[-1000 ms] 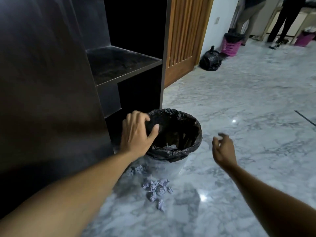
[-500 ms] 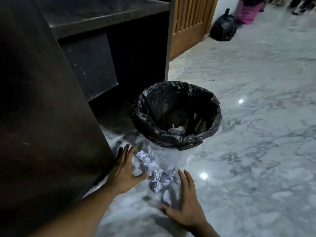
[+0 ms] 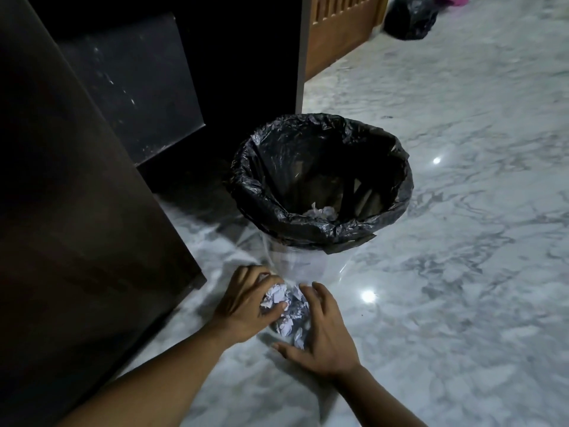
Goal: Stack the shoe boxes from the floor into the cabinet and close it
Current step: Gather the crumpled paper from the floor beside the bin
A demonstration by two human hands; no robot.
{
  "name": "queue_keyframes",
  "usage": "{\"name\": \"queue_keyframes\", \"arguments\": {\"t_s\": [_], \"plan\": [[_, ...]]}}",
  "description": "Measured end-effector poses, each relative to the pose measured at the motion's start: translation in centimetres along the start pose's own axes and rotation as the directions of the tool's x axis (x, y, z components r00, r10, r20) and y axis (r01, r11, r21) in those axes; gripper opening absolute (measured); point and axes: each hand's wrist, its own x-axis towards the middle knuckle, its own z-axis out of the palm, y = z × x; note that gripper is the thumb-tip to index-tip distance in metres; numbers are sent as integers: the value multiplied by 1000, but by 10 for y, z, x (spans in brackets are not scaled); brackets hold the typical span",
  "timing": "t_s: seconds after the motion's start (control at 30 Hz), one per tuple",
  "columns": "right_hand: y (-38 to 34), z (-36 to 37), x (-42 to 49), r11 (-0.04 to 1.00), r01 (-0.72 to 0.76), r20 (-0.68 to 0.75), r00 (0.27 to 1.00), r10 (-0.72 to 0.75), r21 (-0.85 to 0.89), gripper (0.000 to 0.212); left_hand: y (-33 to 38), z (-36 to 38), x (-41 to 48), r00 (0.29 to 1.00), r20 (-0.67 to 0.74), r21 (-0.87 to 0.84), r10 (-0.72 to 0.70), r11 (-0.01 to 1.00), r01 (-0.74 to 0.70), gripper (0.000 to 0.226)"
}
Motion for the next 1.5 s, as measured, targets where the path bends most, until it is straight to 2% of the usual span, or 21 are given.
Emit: {"name": "queue_keyframes", "arguments": {"t_s": [0.1,0.3,0.4,0.53,0.63,0.77,0.97,1.13,1.23,1.37,1.43,1.5], "plan": [[-2,2,2,996,52,4,999,-52,-72,96,6,1,-13,999,-5,4,40,999,-40,33],[-5,5,3,977,118,-31,992,-125,-177,70,3,4,-22,996,-52,-14,-73,997,72,27],[-9,6,5,978,123,-46,990,-133,-171,77,3,4,-28,993,-73,2,-97,995,98,27],[-11,12,13,971,171,20,985,-170,-170,81,3,3,-35,986,-74,-17,-149,989,149,27],[-9,17,16,955,209,33,978,-206,-211,66,1,2,-36,982,-97,-28,-161,987,159,25],[-5,22,12,956,188,-21,980,-197,-224,42,-2,3,-35,978,-128,-51,-165,986,159,25],[-1,24,10,984,158,-125,978,-167,-78,22,-4,3,-40,973,-102,-68,-206,977,200,27],[1,9,-6,983,-67,-179,979,98,171,21,9,-6,-44,964,-106,-107,-246,966,234,24],[-2,-19,-24,954,-163,-316,918,241,252,23,26,-19,-51,951,-103,-149,-293,949,276,24],[-27,-84,-34,930,-179,-561,755,339,321,9,64,-61,-46,953,-254,-186,-164,975,118,17],[-43,-123,-28,924,-161,-630,689,357,347,28,81,-92,-37,939,-325,-198,-116,979,53,15],[-64,-164,-14,927,-90,-671,665,327,363,31,94,-127,-22,913,-401,-166,-74,986,7,15]]}}
